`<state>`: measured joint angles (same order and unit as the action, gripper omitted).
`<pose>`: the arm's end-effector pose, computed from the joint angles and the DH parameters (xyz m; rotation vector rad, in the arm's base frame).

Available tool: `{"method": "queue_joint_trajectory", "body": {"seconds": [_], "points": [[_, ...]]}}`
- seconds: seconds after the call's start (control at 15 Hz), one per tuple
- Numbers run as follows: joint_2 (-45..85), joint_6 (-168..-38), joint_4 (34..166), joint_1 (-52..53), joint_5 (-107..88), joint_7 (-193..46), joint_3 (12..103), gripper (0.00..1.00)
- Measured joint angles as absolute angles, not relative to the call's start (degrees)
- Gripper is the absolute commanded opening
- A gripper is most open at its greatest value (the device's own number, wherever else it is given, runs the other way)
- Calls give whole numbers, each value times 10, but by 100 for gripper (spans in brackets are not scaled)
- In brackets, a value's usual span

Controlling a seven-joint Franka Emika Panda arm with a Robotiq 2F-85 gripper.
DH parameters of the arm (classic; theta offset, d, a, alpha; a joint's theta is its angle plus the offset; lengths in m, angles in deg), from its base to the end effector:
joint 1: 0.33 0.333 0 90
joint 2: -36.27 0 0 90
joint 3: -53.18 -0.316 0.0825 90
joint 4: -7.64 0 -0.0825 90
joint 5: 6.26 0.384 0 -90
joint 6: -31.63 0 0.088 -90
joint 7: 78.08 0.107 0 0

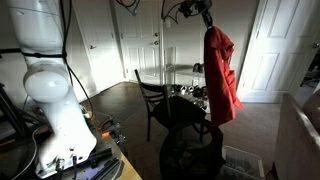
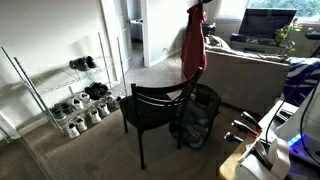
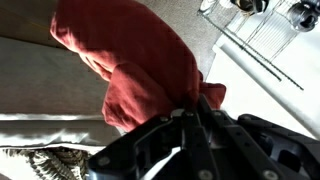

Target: Put the towel in the black laundry bag.

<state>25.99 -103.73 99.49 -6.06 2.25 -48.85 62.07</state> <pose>0.6433 -0.1569 0.5893 -2.6062 1.1468 -0.8262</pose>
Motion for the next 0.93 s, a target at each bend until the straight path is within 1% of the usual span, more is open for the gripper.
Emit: {"method": "queue_joint_trajectory", "body": {"seconds": [0.4, 0.93], "points": [[215, -958, 906, -60, -34, -408, 634, 2], [184, -872, 836, -59, -61, -365, 636, 2]]}}
